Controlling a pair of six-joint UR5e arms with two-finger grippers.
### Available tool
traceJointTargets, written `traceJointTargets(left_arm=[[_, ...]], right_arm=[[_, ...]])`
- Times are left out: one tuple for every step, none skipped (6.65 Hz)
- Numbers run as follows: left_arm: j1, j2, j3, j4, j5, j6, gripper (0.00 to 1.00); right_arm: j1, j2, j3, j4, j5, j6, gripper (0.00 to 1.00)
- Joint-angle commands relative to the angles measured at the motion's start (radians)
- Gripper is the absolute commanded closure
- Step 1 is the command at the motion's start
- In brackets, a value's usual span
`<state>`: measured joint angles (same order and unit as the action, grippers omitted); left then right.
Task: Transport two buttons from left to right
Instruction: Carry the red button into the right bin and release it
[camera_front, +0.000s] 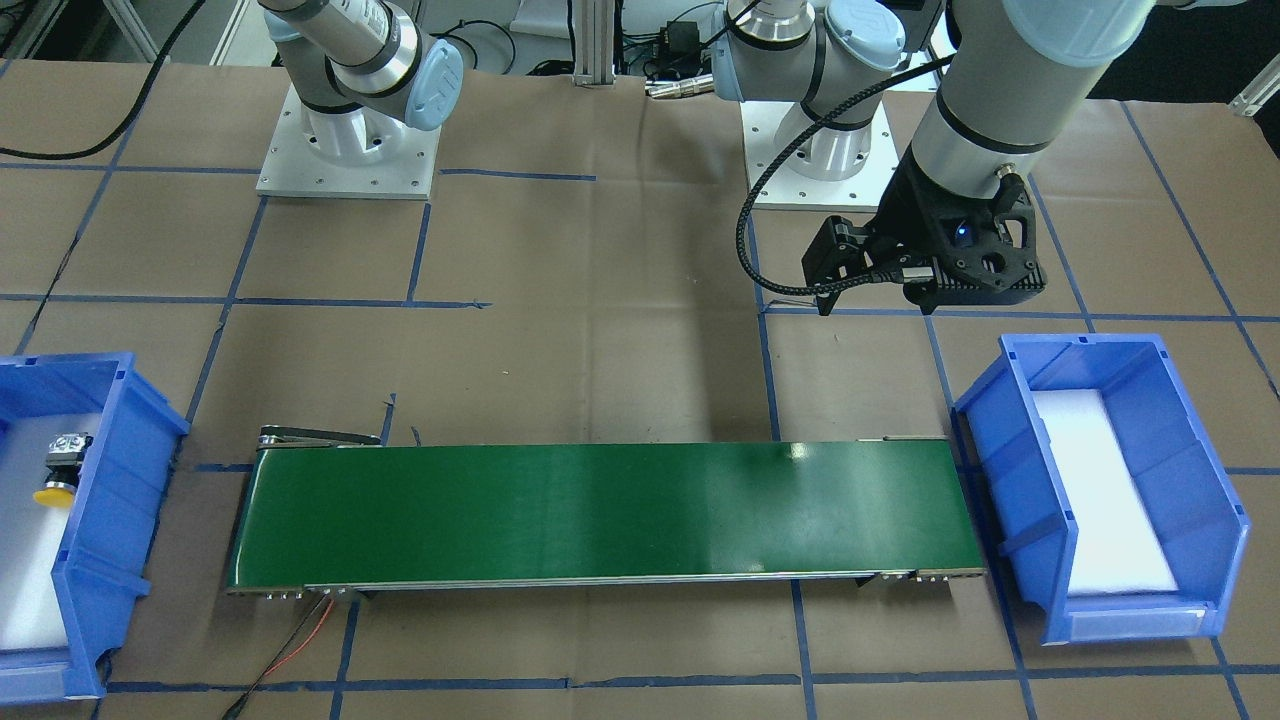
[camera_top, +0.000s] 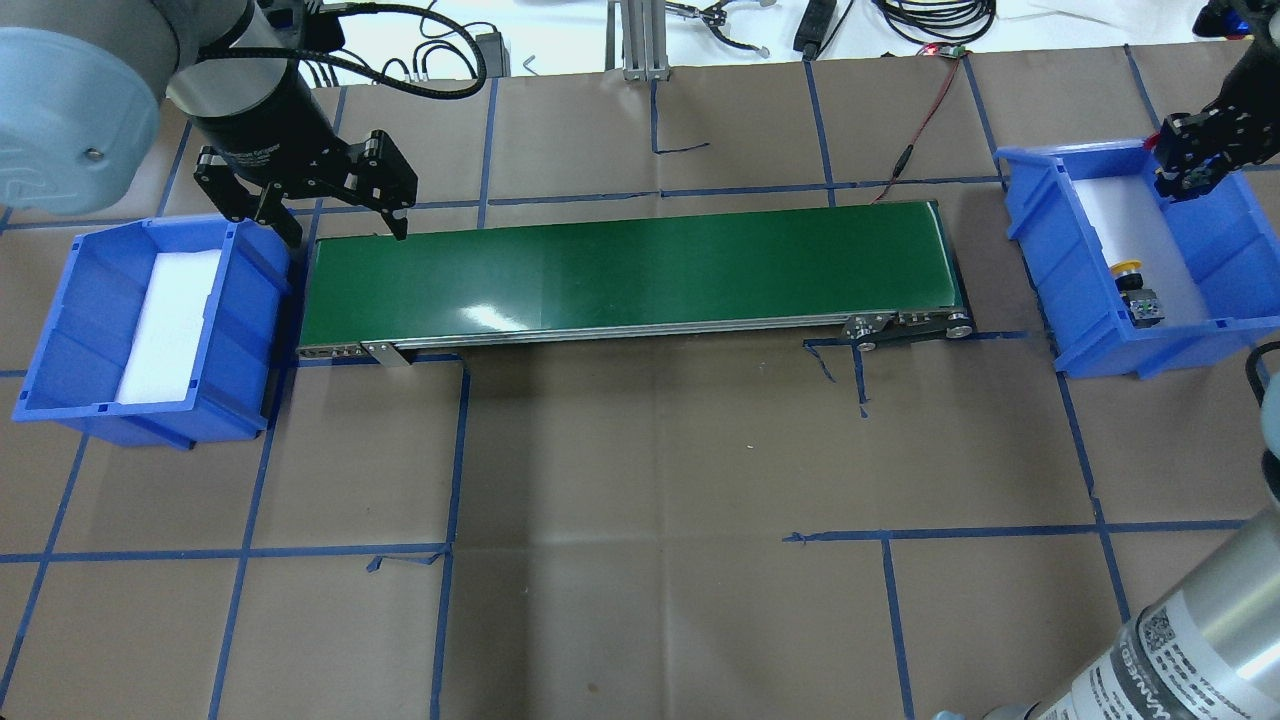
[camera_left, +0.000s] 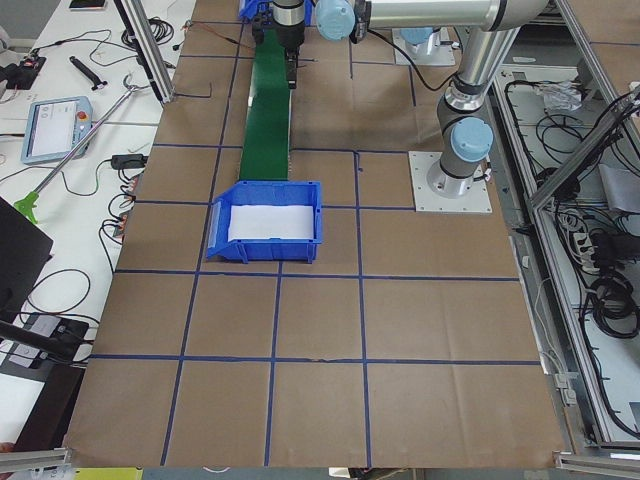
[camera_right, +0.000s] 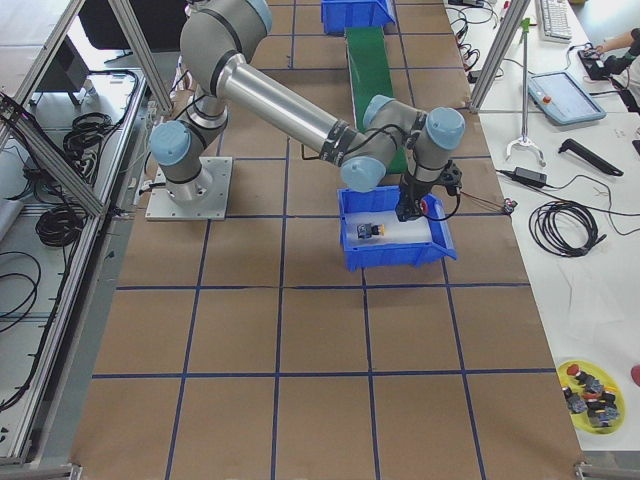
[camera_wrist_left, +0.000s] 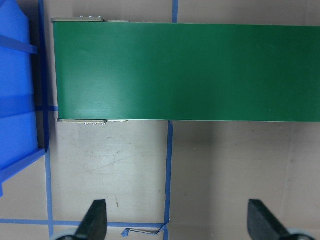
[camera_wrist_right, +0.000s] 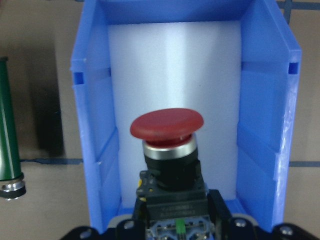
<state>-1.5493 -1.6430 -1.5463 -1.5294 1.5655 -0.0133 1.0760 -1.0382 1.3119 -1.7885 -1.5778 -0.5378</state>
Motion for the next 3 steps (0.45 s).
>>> traceJointTargets(left_arm=[[0.0,0.0,0.0,0.0,-0.001,0.0,0.0],[0.0,0.0,0.0,0.0,-0.001,0.0,0.0],[0.0,0.0,0.0,0.0,-0.001,0.0,0.0]], right_arm=[[0.005,0.07,0.009,-0.054,0.028,0.004,0.94],[0.007,0.099,0.015,-0.077,0.028,0.001,0.94],[0.007,0.112,0.027,-0.107,0.027,-0.001,0.94]])
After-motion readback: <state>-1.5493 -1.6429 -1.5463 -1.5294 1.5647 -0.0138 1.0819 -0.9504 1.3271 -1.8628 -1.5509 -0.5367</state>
